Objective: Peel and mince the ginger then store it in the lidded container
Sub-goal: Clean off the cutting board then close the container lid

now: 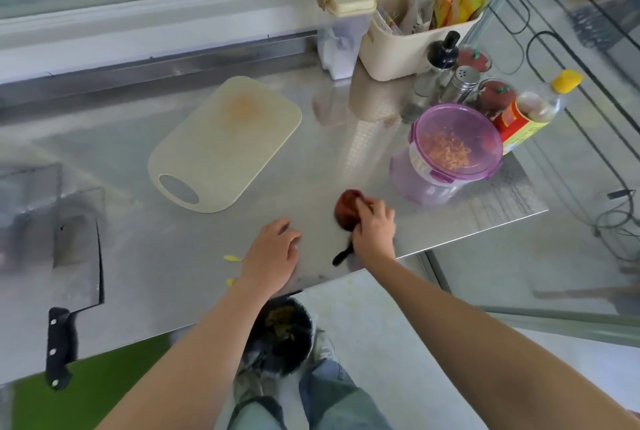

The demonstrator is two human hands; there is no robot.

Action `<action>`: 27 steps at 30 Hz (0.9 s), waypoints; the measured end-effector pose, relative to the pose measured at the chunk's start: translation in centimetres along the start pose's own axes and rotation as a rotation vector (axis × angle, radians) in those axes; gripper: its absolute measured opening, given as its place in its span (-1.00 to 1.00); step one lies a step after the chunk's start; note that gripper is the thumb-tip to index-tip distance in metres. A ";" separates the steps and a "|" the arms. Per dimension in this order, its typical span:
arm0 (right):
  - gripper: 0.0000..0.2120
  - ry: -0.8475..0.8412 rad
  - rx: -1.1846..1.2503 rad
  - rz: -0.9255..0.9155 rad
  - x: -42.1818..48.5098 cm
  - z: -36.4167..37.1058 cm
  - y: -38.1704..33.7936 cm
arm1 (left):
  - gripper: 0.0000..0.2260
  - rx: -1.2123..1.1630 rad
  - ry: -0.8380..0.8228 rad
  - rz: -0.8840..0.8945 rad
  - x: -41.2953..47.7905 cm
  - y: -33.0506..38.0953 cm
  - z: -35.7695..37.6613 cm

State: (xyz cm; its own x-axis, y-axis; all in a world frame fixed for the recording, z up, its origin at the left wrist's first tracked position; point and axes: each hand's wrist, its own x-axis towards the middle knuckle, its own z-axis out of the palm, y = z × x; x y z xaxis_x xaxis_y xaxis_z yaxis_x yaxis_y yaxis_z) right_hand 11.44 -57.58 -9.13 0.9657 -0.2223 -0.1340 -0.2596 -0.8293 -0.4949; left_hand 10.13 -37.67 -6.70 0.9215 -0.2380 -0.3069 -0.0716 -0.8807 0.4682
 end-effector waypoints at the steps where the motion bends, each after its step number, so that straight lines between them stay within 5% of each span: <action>1: -0.48 -0.067 0.029 -0.109 -0.7 0.6 -0.7 | -0.69 -0.024 -0.001 0.001 0.0 -0.1 -0.1; 4: -0.49 -0.246 0.115 -0.223 -1.1 1.0 -2.2 | -0.70 -0.074 0.024 0.000 -0.2 -0.4 -0.7; 7: -0.49 -0.007 0.143 -0.032 0.5 0.1 -2.1 | -0.74 -0.047 0.126 -0.019 -1.4 -2.5 -2.1; 10: -0.51 0.017 -0.072 0.113 0.3 0.8 -2.4 | -0.74 0.049 0.231 -0.188 -3.7 -6.0 -3.2; 15: -0.48 -0.075 -0.028 -0.098 -4.3 4.8 -7.2 | -0.65 0.184 0.217 -0.446 -7.9 -11.0 -3.5; 20: -0.51 -0.218 0.114 -0.263 -5.7 5.9 -10.0 | -0.62 0.096 0.210 -0.410 -9.9 -12.7 -2.7; 23: -0.52 -0.061 0.087 -0.142 -3.2 4.8 -9.2 | -0.63 0.091 0.245 -0.420 -10.9 -13.2 -3.0; 27: -0.48 -0.072 -0.108 0.012 -4.0 5.3 -9.4 | -0.66 0.121 0.273 -0.467 -12.8 -14.3 -3.1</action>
State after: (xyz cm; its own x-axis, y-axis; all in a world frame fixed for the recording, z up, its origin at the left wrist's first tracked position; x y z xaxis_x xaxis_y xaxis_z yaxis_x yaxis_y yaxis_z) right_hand 9.98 -46.14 -8.47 0.9590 -0.1984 -0.2023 -0.2656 -0.8779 -0.3984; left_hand 0.53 -20.75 -6.89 0.9301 0.2895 -0.2261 0.3399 -0.9117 0.2307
